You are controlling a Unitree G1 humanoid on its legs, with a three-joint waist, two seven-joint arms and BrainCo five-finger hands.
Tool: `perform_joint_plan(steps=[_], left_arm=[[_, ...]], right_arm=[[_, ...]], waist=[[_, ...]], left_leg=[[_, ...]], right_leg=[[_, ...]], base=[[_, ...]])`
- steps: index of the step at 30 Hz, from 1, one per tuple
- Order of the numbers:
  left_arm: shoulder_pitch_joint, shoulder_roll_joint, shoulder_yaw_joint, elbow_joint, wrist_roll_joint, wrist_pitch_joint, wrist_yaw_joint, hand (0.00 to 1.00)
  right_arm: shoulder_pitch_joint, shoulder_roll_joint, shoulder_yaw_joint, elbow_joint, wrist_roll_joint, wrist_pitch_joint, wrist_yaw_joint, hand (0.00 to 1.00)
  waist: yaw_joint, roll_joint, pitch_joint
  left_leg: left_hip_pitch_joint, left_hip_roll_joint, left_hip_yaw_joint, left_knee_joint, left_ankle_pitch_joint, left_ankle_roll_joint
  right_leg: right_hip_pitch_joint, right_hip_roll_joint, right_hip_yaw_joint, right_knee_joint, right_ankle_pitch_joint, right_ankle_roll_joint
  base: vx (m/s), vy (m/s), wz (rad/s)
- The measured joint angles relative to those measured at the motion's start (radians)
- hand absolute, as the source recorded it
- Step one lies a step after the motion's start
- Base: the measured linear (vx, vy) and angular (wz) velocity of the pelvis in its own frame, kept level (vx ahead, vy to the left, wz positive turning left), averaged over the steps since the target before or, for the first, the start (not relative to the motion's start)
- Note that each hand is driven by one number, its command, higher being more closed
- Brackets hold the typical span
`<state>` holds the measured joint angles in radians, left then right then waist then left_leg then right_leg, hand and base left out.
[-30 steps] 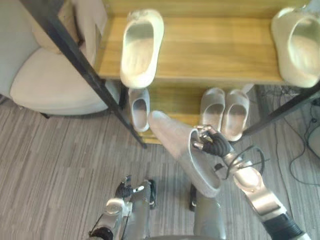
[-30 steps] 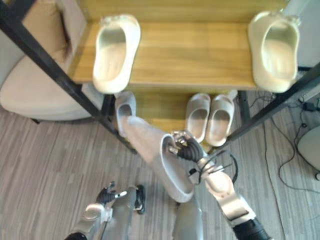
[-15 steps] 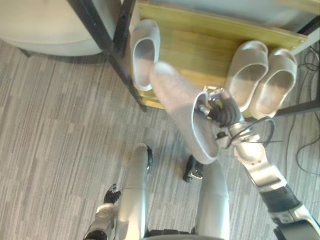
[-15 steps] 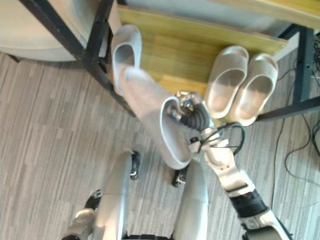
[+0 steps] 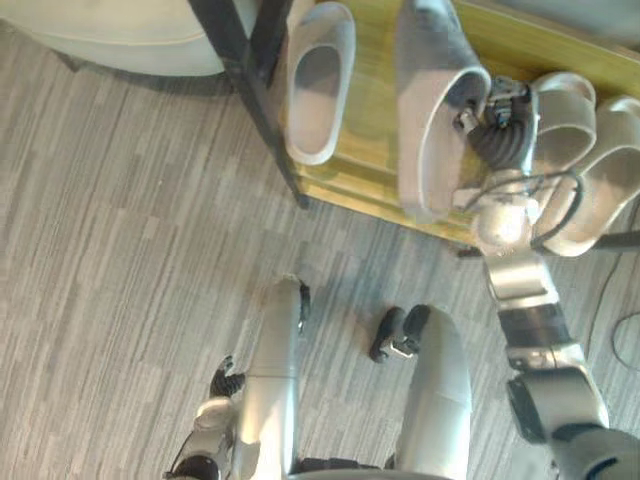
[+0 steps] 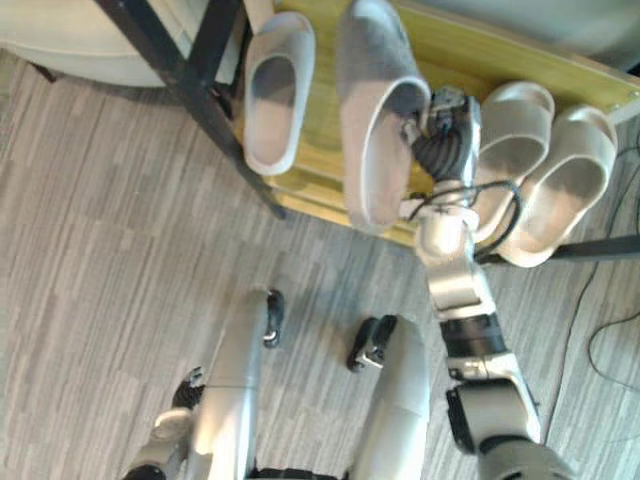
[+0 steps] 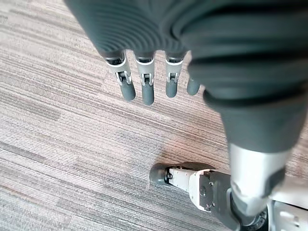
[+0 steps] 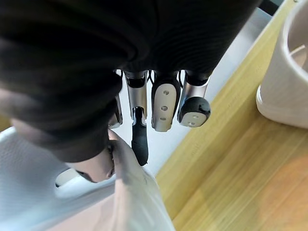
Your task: Organize the slippers on the shoe rack
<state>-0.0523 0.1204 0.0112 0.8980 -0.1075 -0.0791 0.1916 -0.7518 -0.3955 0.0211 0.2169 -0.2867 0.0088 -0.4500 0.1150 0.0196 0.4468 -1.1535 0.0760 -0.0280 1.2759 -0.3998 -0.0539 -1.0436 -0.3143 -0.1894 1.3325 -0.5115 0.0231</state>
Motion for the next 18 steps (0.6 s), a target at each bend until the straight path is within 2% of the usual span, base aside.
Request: perform_joint_plan(steps=[6,8,14,15,18], left_arm=[[-0.006,-0.020,0.001,0.000,0.000,0.004,0.030,0.00],[-0.004,-0.028,0.000,0.008,-0.001,0.006,0.044,0.00],[-0.009,-0.030,-0.010,0.008,-0.001,0.006,0.046,0.00],[-0.011,-0.033,-0.010,0.008,-0.001,0.006,0.046,0.00],[-0.014,-0.038,-0.009,0.010,-0.002,0.006,0.053,0.00]], right_arm=[[-0.112,0.048,-0.051,0.195,-0.027,0.060,-0.040,1.00],[-0.137,0.052,-0.058,0.247,-0.027,0.070,-0.045,1.00],[-0.217,0.080,-0.069,0.366,-0.023,0.087,-0.075,1.00],[-0.231,0.085,-0.082,0.392,-0.022,0.088,-0.077,0.00],[-0.251,0.090,-0.099,0.431,-0.017,0.093,-0.092,0.00]], waist=[[0.018,0.009,-0.009],[0.029,0.013,-0.039],[0.042,0.020,-0.043],[0.048,0.023,-0.048],[0.051,0.032,-0.066]], left_leg=[[-0.028,-0.011,-0.015,0.015,0.003,-0.005],[-0.058,-0.012,-0.020,0.019,0.006,-0.010],[-0.068,-0.019,-0.036,0.022,0.011,-0.019],[-0.074,-0.022,-0.037,0.022,0.013,-0.022],[-0.094,-0.028,-0.043,0.022,0.017,-0.025]], right_leg=[[-0.015,-0.014,-0.016,0.027,-0.016,-0.010],[-0.042,-0.014,-0.019,0.032,-0.017,-0.011],[-0.045,-0.018,-0.029,0.041,-0.022,-0.016],[-0.051,-0.020,-0.030,0.045,-0.023,-0.017],[-0.066,-0.028,-0.038,0.049,-0.024,-0.019]], base=[[-0.02,-0.022,0.11],[-0.02,-0.008,0.04],[-0.02,-0.005,0.05],[-0.03,-0.001,0.07],[-0.02,0.002,0.10]])
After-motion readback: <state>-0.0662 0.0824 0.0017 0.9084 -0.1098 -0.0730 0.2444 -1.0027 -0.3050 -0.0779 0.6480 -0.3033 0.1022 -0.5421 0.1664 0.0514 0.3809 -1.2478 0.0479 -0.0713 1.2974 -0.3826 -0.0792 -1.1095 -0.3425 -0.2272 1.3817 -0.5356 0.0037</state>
